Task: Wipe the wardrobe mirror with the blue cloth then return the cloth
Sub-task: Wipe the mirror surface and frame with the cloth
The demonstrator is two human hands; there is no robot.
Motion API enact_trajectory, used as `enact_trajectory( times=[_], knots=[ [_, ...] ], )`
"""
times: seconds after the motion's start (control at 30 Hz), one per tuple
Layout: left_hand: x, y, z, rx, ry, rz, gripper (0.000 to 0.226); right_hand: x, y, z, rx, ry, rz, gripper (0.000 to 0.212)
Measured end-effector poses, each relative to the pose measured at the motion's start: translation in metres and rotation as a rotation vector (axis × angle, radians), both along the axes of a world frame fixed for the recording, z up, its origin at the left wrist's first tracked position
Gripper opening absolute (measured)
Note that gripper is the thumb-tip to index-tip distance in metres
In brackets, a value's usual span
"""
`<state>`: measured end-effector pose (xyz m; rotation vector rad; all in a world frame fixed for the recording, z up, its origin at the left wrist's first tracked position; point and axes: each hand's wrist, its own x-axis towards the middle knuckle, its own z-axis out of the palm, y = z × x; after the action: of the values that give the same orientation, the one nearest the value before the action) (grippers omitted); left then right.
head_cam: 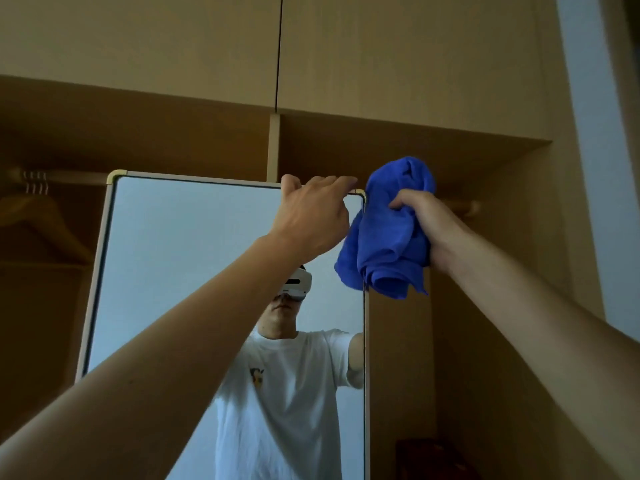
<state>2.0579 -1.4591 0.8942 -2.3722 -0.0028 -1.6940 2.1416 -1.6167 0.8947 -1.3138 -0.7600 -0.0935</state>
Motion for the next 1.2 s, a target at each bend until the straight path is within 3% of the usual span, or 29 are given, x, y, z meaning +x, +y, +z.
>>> enact_trajectory(
  times=[0.1,0.23,0.43,0.6,0.87,0.97,1.1,1.2],
  knots=[
    [-0.014,0.017,0.002,0.041,-0.02,0.066,0.043,0.008,-0.005,-0.026,-0.06,0.02,0.038,0.036],
    [-0.032,0.05,0.001,-0.025,-0.108,0.147,0.039,0.013,-0.006,-0.053,-0.052,0.053,0.061,0.024],
    [-0.038,0.059,0.001,-0.063,-0.078,0.087,0.043,-0.006,0.004,-0.024,0.032,-0.012,-0.099,0.018],
    [-0.04,0.056,-0.001,-0.093,-0.026,0.061,0.045,-0.022,0.016,0.013,-0.025,-0.201,-0.343,0.011],
    [-0.046,0.055,0.004,-0.048,0.023,0.088,0.045,-0.051,0.036,0.043,-0.5,-0.775,-0.859,0.008],
    [-0.064,0.054,0.005,0.023,0.066,0.153,0.056,-0.064,0.052,0.047,-0.572,-0.865,-0.854,0.013],
    [-0.09,0.078,0.006,-0.045,-0.04,0.232,0.03,-0.086,0.085,0.048,-0.56,-0.974,-0.789,0.018],
    [-0.104,0.106,0.004,-0.097,-0.093,0.267,0.026,-0.103,0.109,0.049,-0.548,-1.016,-0.787,0.021]
  ],
)
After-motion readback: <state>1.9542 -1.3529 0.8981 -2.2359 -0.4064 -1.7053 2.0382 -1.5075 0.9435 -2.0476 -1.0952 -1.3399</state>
